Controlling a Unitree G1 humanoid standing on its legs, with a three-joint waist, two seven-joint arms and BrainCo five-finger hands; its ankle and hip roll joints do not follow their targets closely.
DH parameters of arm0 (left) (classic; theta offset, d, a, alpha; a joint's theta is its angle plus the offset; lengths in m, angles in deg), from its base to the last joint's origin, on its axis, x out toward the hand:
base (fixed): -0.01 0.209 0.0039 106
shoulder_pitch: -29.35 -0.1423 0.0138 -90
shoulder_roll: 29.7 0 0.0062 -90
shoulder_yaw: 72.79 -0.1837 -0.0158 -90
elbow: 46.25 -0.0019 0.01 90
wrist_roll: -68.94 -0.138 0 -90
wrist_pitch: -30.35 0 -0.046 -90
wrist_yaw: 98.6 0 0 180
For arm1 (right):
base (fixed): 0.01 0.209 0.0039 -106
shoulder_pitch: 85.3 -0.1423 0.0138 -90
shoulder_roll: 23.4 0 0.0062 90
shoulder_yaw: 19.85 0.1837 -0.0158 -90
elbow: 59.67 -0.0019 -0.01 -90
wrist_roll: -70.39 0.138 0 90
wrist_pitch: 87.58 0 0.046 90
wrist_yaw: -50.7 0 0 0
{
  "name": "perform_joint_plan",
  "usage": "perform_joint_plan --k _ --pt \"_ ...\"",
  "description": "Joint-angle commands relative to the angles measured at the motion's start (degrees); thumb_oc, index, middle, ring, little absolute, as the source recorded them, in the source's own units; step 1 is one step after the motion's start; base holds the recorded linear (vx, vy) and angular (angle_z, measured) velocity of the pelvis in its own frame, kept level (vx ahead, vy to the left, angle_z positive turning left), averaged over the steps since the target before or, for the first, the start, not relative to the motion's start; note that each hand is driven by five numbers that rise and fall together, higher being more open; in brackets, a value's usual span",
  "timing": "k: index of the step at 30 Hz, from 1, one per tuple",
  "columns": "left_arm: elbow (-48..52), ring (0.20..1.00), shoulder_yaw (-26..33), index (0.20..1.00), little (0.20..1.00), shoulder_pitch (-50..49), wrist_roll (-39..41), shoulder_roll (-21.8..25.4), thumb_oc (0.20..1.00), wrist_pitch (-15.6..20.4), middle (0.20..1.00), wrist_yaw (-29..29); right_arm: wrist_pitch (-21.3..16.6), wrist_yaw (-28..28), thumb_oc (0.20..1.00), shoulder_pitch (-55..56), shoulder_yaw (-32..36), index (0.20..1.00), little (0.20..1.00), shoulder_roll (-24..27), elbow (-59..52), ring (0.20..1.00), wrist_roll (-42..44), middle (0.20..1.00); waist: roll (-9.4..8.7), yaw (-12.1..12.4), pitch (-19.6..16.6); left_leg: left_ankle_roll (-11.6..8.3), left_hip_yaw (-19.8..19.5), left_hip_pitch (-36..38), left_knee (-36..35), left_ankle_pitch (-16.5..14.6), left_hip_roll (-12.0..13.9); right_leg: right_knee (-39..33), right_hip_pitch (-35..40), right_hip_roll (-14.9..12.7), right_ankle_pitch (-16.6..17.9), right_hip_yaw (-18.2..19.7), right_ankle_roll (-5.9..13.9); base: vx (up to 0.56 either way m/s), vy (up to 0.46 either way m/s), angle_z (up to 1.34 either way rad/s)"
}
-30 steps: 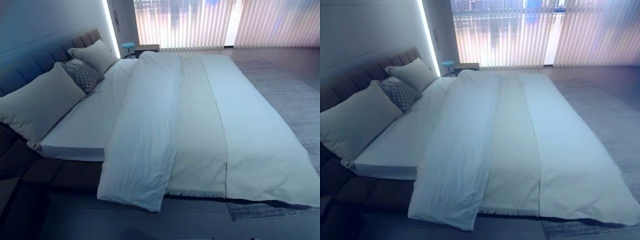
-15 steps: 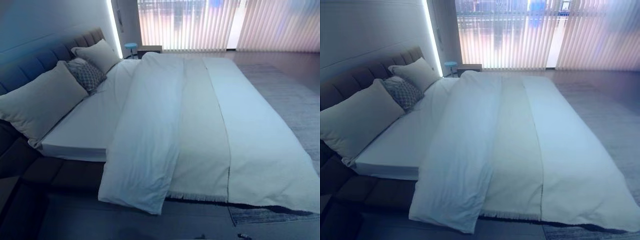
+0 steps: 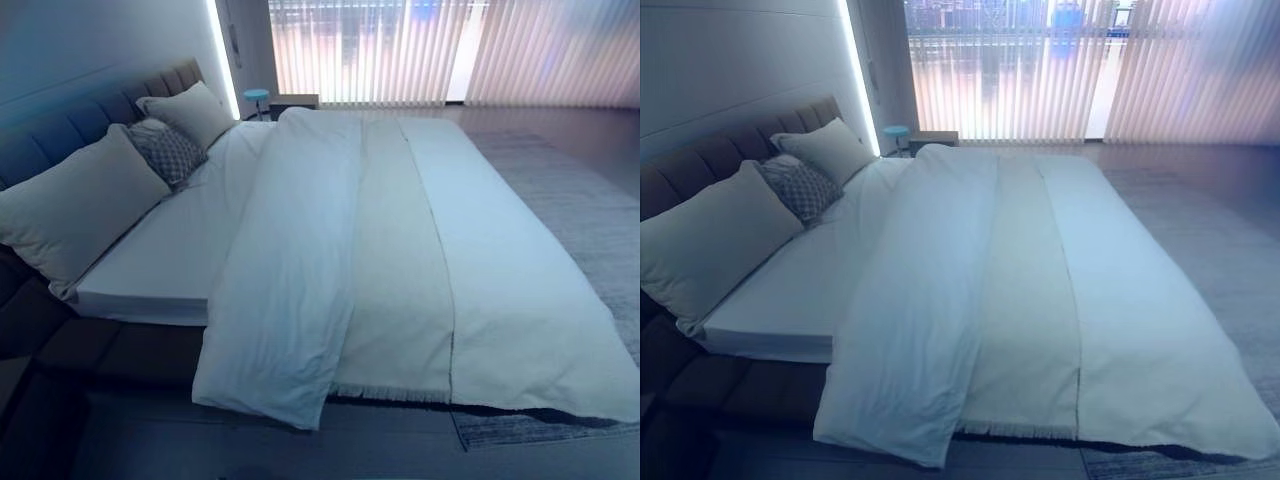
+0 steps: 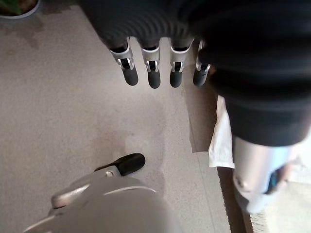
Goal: Make the bed
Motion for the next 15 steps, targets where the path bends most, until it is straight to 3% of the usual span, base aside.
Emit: perform_joint_plan --k 1,15 --pt "-1.0 1.0 -1.3 1.0 1.0 3.2 -1.9 0.8 1.0 0.5 1.0 -1.2 -0.3 -0.8 1.0 -3.2 -1.6 1.0 1.0 -0.2 0.9 1.0 -0.7 1.0 -1.14 -0.1 0.1 -0.9 0.8 -0.6 0.0 -1.5 -2.3 0.6 1.9 -0.6 -1.8 0.4 6.83 0.0 0.0 0.0" --pt "-1.5 1.0 -3.0 1.0 1.0 3.2 -4.6 0.5 1.0 0.3 1.0 -1.3 -0.2 -0.8 1.0 -2.9 -2.2 1.0 1.0 -0.4 1.4 1.0 -1.7 1.0 -1.04 -0.2 0.2 -0.95 1.1 -0.5 0.0 -1.6 -2.3 0.6 1.8 -0.7 -1.7 0.6 6.94 -0.01 0.003 -0.01"
